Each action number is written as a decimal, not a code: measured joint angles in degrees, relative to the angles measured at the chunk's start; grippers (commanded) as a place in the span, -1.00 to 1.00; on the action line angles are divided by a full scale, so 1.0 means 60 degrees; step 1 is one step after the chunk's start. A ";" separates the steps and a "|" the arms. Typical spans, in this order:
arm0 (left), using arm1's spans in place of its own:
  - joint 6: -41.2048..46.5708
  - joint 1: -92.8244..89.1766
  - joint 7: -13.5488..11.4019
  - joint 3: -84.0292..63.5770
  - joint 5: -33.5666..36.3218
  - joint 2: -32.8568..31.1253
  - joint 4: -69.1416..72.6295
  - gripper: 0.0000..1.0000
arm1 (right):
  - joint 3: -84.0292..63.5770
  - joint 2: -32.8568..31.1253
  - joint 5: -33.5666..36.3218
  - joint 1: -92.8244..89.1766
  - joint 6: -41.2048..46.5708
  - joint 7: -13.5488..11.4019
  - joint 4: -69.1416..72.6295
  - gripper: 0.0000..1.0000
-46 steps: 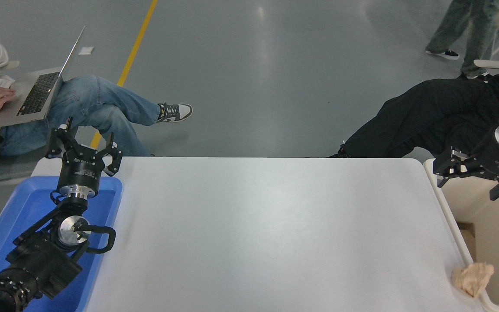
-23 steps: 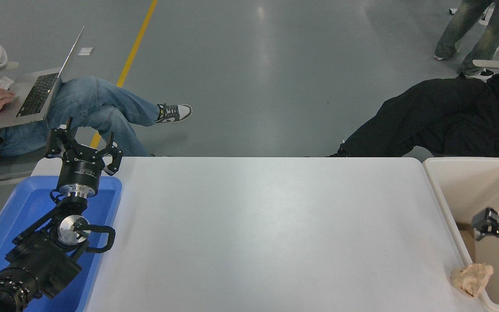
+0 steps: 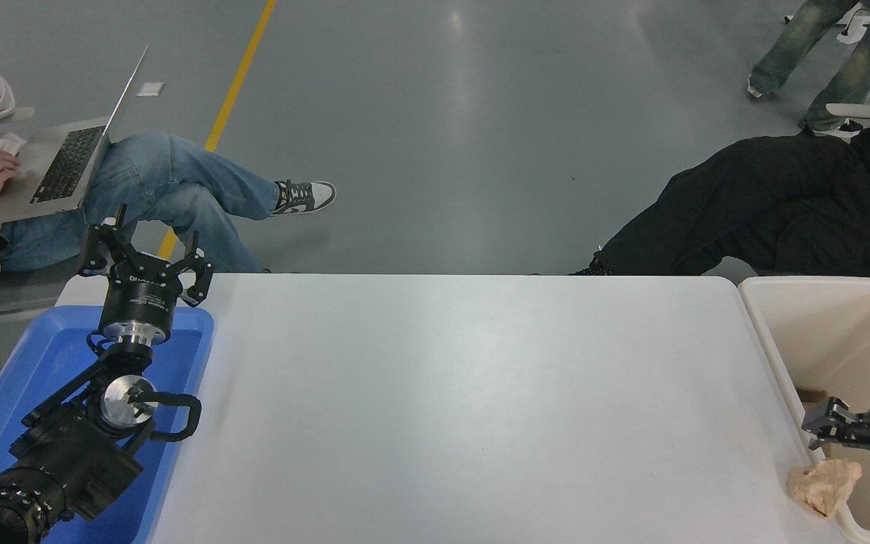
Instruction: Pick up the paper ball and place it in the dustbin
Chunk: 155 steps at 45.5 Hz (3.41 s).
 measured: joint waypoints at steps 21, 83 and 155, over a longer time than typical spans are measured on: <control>0.0000 0.0002 0.0000 0.0000 -0.0001 0.0002 -0.0001 0.98 | 0.0864 0.0666 -0.0017 -0.1323 -0.0145 -0.0005 -0.1166 1.00; 0.0000 0.0001 0.0000 0.0000 -0.0002 0.0000 0.0004 0.98 | 0.1287 0.1007 0.1406 -0.2327 -0.0813 -0.0028 -0.1800 -1.00; 0.0000 0.0003 0.0000 0.0000 -0.0002 0.0001 0.0000 0.98 | -0.3296 -0.0132 0.1301 1.0874 0.3354 -0.0031 0.3675 -1.00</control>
